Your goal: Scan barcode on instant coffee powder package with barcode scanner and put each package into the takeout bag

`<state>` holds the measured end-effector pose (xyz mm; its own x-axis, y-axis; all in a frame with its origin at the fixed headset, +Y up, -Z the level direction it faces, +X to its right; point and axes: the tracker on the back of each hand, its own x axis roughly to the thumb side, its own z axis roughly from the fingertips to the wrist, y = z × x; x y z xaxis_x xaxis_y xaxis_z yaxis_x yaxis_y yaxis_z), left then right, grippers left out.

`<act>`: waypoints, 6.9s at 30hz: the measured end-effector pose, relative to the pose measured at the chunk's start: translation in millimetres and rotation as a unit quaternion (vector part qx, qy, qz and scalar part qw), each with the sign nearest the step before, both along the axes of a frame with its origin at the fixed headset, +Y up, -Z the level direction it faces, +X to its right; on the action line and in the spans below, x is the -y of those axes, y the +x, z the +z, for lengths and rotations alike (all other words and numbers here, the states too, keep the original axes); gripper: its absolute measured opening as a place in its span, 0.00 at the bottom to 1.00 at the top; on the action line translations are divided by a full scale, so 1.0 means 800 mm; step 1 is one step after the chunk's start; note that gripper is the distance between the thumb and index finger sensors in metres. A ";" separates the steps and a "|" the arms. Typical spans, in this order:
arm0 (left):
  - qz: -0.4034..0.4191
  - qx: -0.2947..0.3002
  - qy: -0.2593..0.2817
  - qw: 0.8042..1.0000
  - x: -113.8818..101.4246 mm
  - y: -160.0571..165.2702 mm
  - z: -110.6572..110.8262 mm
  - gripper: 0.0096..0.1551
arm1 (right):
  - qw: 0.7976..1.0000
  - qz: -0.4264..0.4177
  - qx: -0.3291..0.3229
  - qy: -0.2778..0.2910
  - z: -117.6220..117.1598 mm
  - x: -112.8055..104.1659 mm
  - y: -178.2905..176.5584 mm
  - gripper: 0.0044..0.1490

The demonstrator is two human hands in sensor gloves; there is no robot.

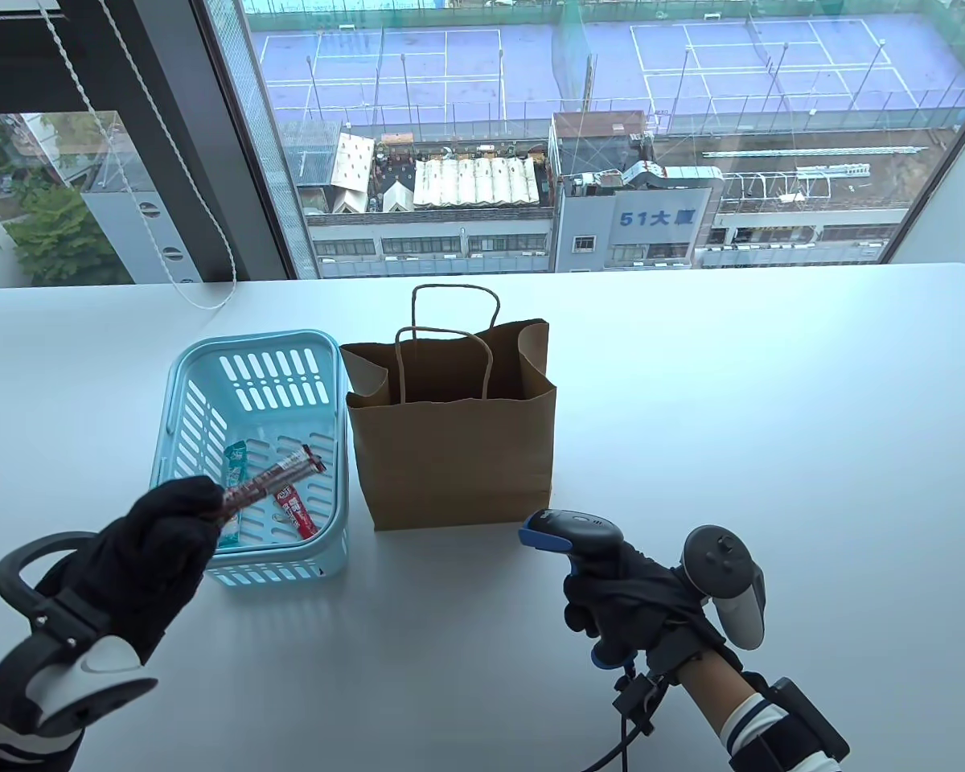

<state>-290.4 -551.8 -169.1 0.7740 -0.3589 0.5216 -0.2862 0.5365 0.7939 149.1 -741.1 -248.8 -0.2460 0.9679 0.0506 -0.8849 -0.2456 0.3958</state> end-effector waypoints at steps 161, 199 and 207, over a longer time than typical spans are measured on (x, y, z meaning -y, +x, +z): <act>0.324 0.032 -0.506 0.799 0.013 -0.094 -0.116 0.18 | 0.994 0.008 -0.107 0.027 0.011 0.010 -0.038 0.40; 0.162 0.104 -0.529 0.826 0.169 0.043 -0.052 0.23 | 0.973 0.088 -0.137 0.166 0.033 -0.006 -0.064 0.38; 0.157 0.110 -0.530 0.826 0.170 0.044 -0.051 0.23 | 0.977 0.061 -0.117 0.167 0.030 -0.006 -0.058 0.45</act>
<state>-254.9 -688.1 -210.2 0.5865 0.5902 0.5547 -0.6181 0.7687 -0.1645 102.6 -736.4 -225.0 -0.3020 0.8521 0.4274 -0.7366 -0.4932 0.4628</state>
